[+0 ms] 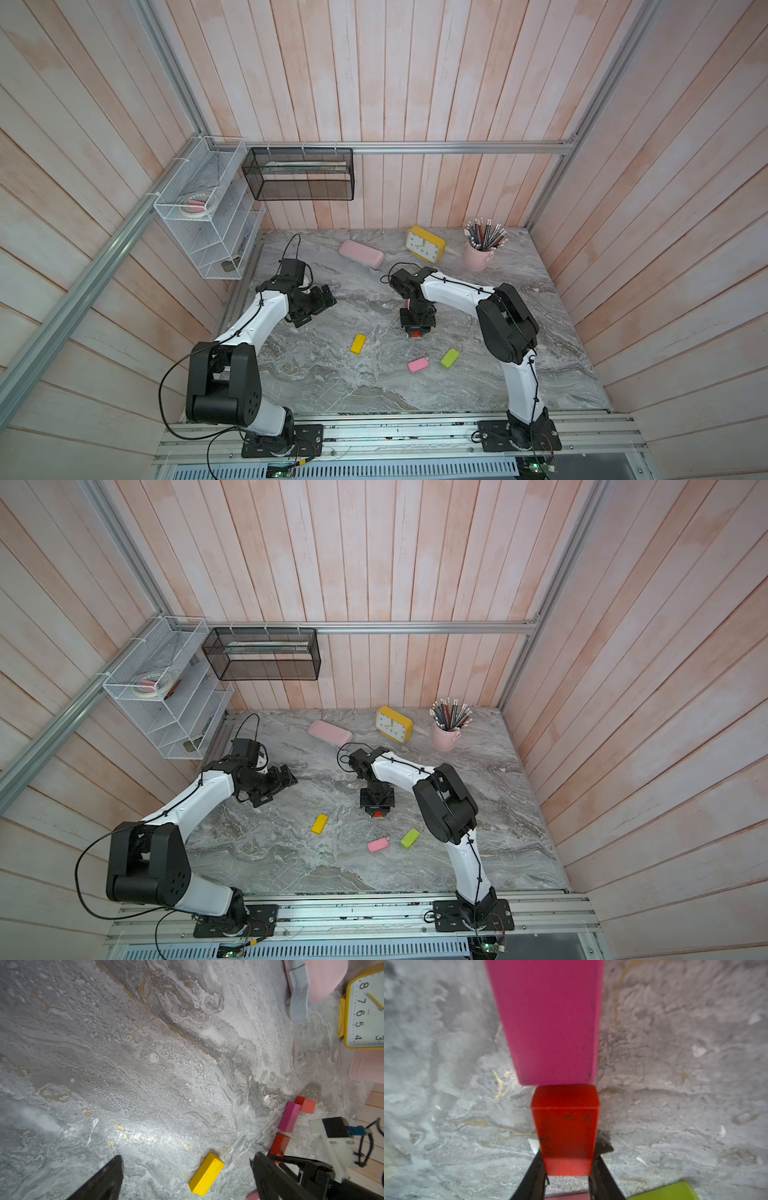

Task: Assemble the number 6 with building blocks
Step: Assemble the building block at the center of the board.

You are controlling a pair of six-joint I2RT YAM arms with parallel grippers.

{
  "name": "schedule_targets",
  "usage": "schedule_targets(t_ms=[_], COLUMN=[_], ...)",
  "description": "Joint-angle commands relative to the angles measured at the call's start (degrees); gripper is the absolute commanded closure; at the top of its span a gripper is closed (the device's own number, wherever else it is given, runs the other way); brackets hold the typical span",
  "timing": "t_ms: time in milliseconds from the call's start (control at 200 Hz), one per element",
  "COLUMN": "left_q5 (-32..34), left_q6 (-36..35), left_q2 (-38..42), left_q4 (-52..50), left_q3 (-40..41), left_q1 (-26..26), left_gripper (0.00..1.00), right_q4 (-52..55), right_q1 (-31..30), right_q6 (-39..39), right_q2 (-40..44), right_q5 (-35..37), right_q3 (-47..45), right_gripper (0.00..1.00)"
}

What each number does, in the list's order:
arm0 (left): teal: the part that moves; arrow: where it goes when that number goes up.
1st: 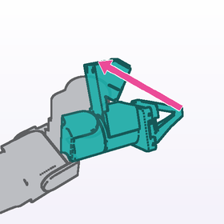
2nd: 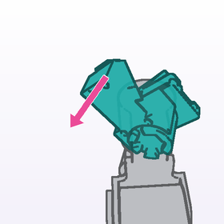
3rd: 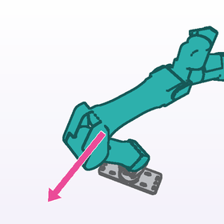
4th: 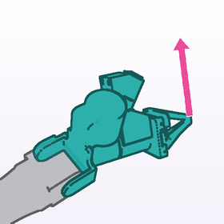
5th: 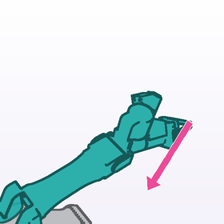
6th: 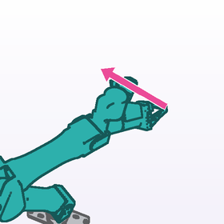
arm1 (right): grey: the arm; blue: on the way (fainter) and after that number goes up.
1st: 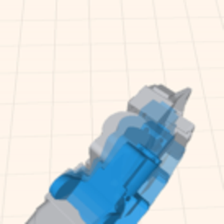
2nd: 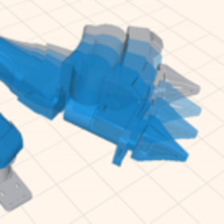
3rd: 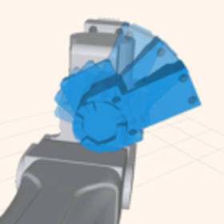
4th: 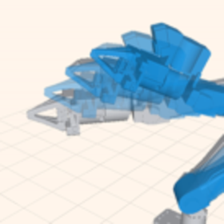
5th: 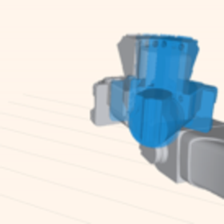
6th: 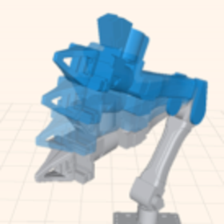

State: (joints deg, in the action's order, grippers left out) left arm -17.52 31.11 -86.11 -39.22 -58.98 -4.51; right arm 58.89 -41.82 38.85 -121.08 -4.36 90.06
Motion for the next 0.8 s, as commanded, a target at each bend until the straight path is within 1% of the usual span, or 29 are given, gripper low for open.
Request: schedule_targets(t_ms=[0,795], left_q5=[0.93,0.87], left_q6=[0.10,-0.09], left_q2=[-0.75,-0.99], left_q4=[-0.21,-0.27], left_q3=[-1.75,-1.84], left_q1=[0.21,0.21], left_gripper=[0.02,0.02], right_q4=[-0.45,-0.62], right_q1=[0.43,0.69], right_q6=[-0.45,-0.44], right_q2=[-2.50,-3.82], right_q5=[1.84,2.61], right_q3=[0.51,1.78], right_gripper=[0.80,0.80])
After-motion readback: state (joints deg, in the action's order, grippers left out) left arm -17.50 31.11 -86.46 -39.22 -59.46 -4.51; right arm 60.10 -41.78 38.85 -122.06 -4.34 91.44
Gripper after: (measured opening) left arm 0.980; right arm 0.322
